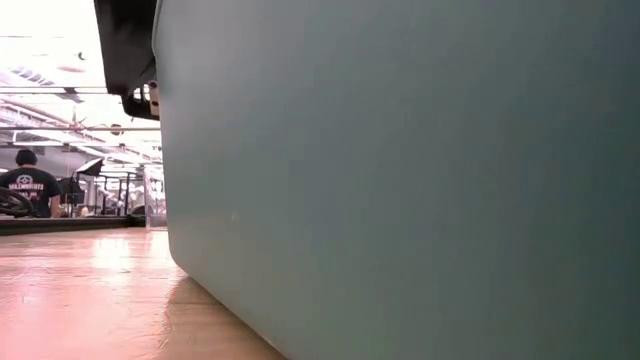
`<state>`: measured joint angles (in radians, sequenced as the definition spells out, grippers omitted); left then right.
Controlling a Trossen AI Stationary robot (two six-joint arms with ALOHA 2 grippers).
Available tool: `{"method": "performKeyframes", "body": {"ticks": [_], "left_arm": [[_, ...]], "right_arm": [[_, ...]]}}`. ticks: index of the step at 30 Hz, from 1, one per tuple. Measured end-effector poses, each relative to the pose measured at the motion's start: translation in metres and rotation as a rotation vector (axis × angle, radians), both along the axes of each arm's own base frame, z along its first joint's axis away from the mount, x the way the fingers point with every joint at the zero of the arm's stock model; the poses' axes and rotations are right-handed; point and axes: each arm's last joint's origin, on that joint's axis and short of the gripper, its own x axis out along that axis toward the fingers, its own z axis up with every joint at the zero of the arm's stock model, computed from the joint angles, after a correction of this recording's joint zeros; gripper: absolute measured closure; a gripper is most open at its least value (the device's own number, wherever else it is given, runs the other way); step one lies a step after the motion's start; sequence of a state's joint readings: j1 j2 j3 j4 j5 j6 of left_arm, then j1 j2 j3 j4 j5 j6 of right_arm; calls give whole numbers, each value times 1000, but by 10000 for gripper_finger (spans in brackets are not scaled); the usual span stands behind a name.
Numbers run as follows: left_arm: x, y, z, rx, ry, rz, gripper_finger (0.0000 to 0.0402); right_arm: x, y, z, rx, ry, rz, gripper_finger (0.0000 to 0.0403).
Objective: Pick and place Stapler, Stapler remover, tape
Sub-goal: Adjust the green bin
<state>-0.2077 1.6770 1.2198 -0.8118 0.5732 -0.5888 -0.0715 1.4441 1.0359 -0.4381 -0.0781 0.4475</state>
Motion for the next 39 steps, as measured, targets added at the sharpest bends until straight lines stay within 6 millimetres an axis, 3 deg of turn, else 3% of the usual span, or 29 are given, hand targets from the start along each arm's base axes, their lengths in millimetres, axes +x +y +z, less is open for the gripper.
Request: {"method": "performKeyframes", "body": {"ticks": [7,14,24,39], "left_arm": [[2,-1,18,-40,-132,5,401],[15,-3,39,-69,-330,-3,401],[26,2,13,27,-317,-76,401],[18,18,6,207,-219,-31,402]], "right_arm": [[-1,0,-1,8,14,-10,275],[-1,0,-1,5,16,-12,275],[-1,-1,0,-13,9,-27,275],[-2,-1,-1,-16,21,-21,275]]}}
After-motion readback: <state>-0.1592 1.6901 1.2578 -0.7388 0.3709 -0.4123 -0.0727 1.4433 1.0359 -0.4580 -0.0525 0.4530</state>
